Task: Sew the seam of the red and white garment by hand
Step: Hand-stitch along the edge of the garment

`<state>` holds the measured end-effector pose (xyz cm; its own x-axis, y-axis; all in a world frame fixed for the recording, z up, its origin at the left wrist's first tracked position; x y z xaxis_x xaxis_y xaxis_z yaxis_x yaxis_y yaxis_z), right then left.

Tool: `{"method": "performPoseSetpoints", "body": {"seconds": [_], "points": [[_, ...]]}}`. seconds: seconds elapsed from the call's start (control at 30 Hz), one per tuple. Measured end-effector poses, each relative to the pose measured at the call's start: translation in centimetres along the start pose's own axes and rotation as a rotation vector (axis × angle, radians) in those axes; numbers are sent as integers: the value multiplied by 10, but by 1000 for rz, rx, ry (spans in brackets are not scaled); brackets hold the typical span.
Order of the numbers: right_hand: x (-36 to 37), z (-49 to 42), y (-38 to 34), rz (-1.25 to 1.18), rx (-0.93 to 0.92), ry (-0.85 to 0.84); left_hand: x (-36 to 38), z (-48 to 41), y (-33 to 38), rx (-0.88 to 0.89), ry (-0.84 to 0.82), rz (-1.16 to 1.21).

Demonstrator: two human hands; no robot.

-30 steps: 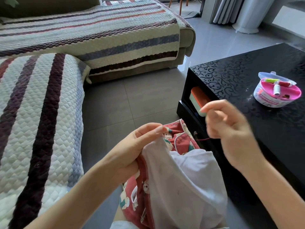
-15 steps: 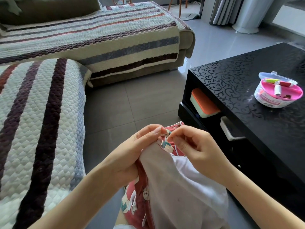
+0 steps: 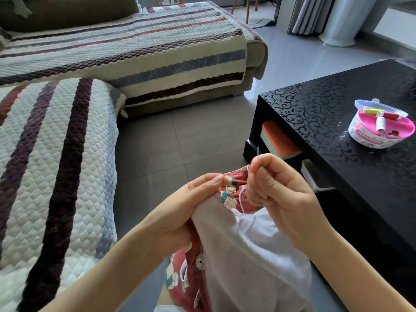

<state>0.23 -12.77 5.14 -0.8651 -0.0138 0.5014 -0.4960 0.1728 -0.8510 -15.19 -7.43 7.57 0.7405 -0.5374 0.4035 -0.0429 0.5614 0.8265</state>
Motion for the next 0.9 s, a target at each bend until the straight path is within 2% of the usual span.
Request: {"method": "performPoseSetpoints", "body": {"seconds": [0.2, 0.3, 0.43, 0.5, 0.57, 0.63, 0.7, 0.73, 0.8, 0.87, 0.9], "points": [[-5, -8, -10, -28, -12, 213, -7, -2, -5, -22, -10, -68], [-7, -10, -15, -142, 9, 243, -11, -3, -7, -52, 8, -69], [-26, -15, -18, -235, 150, 395, -6, 2, -3, -30, 34, -57], [-45, -22, -18, -344, 228, 511, -5, 5, -1, -21, 43, -55], [-71, -30, -16, -552, 258, 617, -6, 7, 1, -16, 51, -60], [-103, -38, -11, -842, 231, 717, -9, 9, 1, -17, 78, -71], [-142, -46, -3, -969, 192, 850, -11, 11, 1, -19, 102, -83], [-162, -49, 2, -895, 193, 948, -11, 12, 1, -19, 109, -83], [-189, -52, 11, -552, 176, 1123, -11, 13, 1, -20, 115, -75], [-185, -53, 15, 81, 118, 1165, -11, 14, 1, -18, 114, -70], [-172, -53, 15, 396, 62, 1088, -10, 15, 1, -13, 115, -69]]}}
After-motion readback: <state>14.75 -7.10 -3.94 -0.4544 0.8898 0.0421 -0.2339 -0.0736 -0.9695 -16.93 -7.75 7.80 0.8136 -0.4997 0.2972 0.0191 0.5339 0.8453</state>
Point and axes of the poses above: each hand's wrist, its own z-axis away from the middle knuckle, its own x-axis out of the palm, y = z × x, the point moved 1 cm from there along -z, towards the middle knuckle, and after that the axes turned 7 degrees about -z, right-handed, at the moved point
